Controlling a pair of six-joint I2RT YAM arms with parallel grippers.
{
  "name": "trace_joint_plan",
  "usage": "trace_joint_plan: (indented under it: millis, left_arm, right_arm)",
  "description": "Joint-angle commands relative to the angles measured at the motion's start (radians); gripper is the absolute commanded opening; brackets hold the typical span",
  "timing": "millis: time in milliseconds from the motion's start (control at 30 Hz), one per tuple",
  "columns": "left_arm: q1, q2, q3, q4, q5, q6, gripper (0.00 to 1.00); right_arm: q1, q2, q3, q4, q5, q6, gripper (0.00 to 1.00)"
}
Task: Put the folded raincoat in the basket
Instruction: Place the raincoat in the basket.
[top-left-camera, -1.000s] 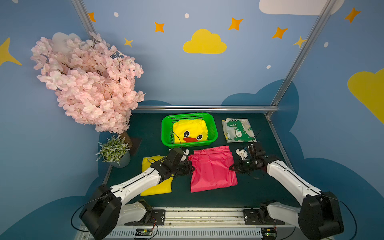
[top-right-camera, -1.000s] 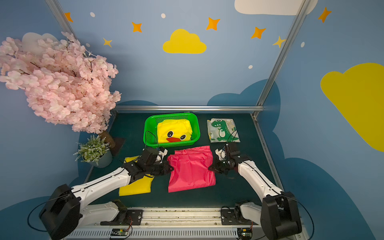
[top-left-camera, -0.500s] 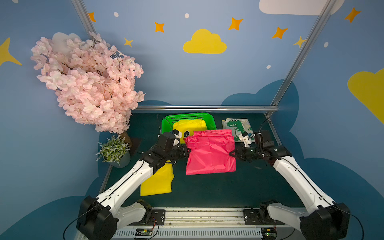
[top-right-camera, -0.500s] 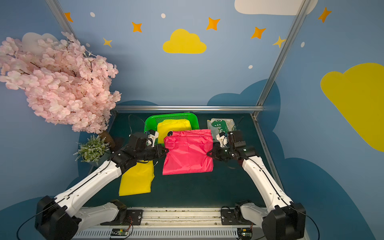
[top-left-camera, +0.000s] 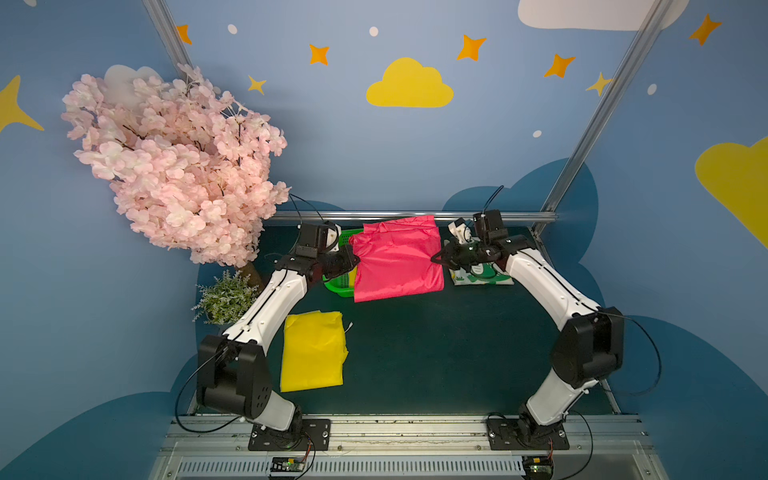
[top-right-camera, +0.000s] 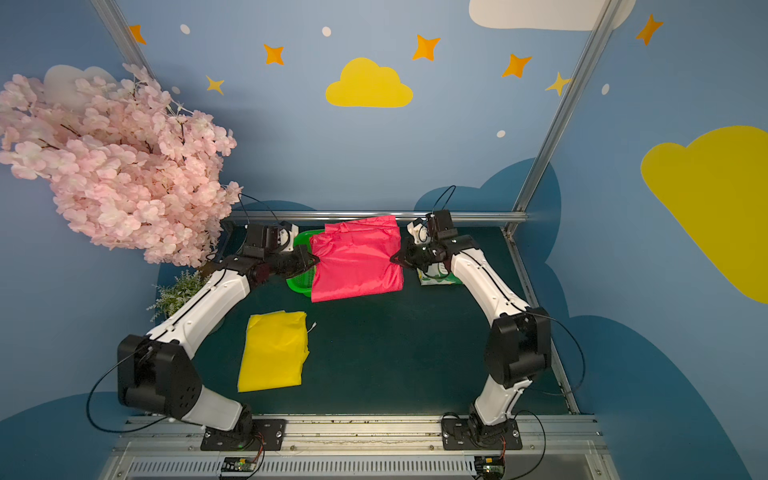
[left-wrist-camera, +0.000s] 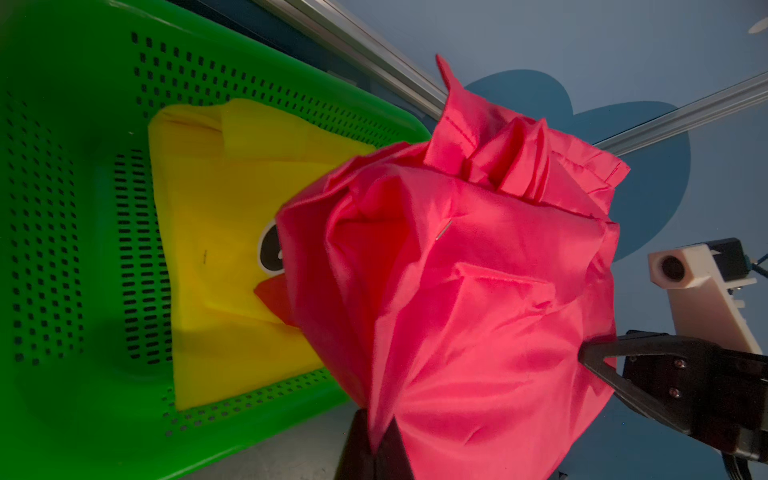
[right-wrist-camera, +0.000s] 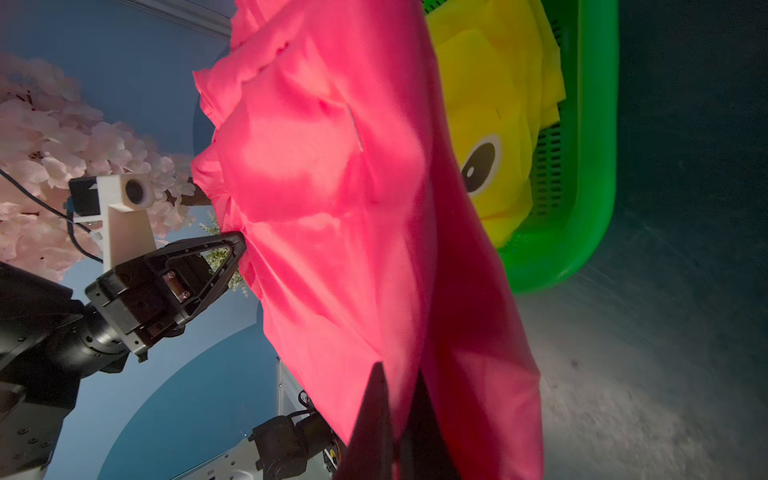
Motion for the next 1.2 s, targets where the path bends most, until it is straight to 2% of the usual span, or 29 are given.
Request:
trace_joint_plan:
  millis: [0,233,467,833,867,900,967,1033,1100,1133,1167]
  left_arm:
    - [0.051,0.08,0.077,-0.04,0.007,0.06,0.02]
    - [0.076,0.262,0.22,-0.068,0.005,0.1,0.02]
    - [0.091,0.371,0.269,-0.074,-0.022,0.129,0.02]
    - [0.109,0.489,0.321,-0.11,-0.025,0.157,0.03]
    - [0.109,0.496,0.329,-0.114,-0.02,0.161,0.07]
    - [0.109,0.504,0.336,-0.118,-0.019,0.164,0.15]
    - [0.109,0.504,0.342,-0.12,-0.018,0.166,0.45]
    - [0.109,0.492,0.34,-0.117,-0.027,0.165,0.7]
    - [0.109,0.473,0.337,-0.113,-0.027,0.166,0.95]
    - [0.109,0.461,0.336,-0.112,-0.028,0.167,1.0]
    - [0.109,0.448,0.337,-0.111,-0.026,0.168,1.0]
  right_arm:
    - [0.004,0.103,0.128,-0.011,0.022,-0.003,0.0]
    - [0.019,0.321,0.331,-0.035,0.033,0.005,0.0]
    - [0.04,0.473,0.443,-0.052,0.024,0.005,0.0]
    - [0.07,0.604,0.551,-0.09,0.017,0.01,0.02]
    - [0.07,0.61,0.554,-0.091,0.016,0.011,0.05]
    - [0.071,0.613,0.558,-0.091,0.015,0.013,0.1]
    - [0.071,0.615,0.561,-0.092,0.015,0.011,0.27]
    - [0.07,0.608,0.561,-0.092,0.018,0.007,0.42]
    - [0.073,0.594,0.562,-0.091,0.022,0.003,0.53]
    - [0.073,0.586,0.564,-0.092,0.024,0.003,0.57]
    - [0.073,0.576,0.565,-0.089,0.026,0.003,0.62]
